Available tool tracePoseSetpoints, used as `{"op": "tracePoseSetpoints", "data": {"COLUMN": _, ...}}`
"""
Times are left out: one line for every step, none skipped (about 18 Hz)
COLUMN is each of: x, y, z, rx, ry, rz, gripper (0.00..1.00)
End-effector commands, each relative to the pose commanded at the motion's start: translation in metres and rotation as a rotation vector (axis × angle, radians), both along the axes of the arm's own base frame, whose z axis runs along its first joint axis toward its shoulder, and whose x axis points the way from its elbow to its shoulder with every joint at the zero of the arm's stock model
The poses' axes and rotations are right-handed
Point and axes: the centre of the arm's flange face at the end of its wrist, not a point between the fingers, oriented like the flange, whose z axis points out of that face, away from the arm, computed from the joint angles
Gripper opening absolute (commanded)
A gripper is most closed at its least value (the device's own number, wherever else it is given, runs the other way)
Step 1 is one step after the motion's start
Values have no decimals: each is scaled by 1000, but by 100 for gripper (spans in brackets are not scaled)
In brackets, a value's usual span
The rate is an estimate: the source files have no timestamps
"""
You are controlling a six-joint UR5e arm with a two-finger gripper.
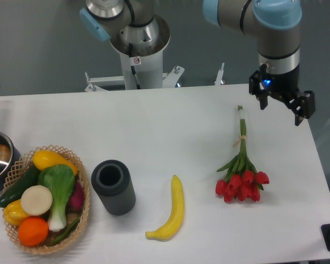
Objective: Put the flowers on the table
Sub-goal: 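Raise the open gripper up away from the tulips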
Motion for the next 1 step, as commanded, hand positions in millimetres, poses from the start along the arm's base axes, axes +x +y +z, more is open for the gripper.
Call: {"op": "tracePoseSetpoints", "data": {"x": -3, "y": -4, "z": 1, "rx": 10, "ry": -2, "rz": 6, "gripper": 100}}
